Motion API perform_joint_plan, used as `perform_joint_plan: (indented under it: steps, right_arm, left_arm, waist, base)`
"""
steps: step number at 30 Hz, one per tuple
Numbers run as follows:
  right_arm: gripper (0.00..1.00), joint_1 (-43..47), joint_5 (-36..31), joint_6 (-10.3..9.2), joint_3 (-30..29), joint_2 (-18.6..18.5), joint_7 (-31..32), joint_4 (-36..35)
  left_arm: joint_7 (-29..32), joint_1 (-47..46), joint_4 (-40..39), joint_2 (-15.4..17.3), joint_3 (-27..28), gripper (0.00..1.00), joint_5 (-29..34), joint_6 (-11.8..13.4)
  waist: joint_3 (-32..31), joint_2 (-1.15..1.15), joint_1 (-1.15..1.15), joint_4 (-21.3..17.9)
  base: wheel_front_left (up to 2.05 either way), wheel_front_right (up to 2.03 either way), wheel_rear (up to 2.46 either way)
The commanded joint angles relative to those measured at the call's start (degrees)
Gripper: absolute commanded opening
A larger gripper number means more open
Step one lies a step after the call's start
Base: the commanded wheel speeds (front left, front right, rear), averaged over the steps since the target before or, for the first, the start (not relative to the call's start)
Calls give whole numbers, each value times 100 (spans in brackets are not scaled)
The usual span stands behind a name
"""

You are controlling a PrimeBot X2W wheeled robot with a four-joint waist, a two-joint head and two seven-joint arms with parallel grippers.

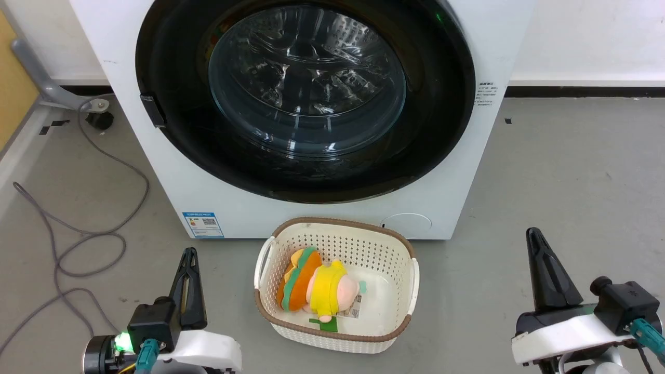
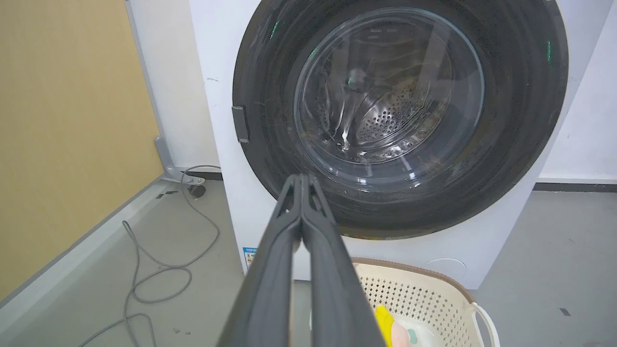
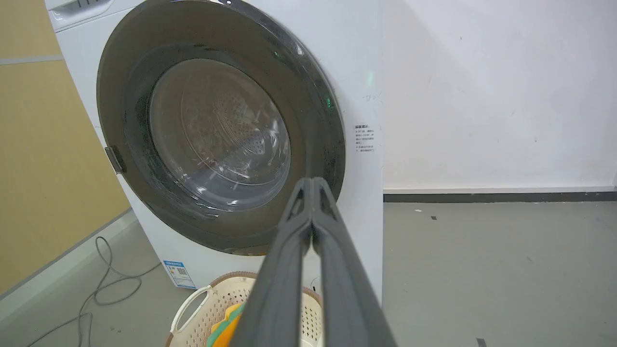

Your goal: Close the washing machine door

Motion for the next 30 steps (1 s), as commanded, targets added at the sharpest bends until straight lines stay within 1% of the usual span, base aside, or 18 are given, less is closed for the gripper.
perform_joint_plan:
  steps: [1,30]
  right_arm:
    - [0,32,-72,0,0,3,39,-33]
    - [0,110,-309,-2,1,10,368,-161]
  left_arm:
    - [33,10,-36,1,16,0,23,-42]
    - [361,32,-151,2,66,0,98,-208]
  waist:
    - [-3,0,0,2]
    - [-45,0,0,27]
  base:
    - [0,0,0]
    - [0,0,0]
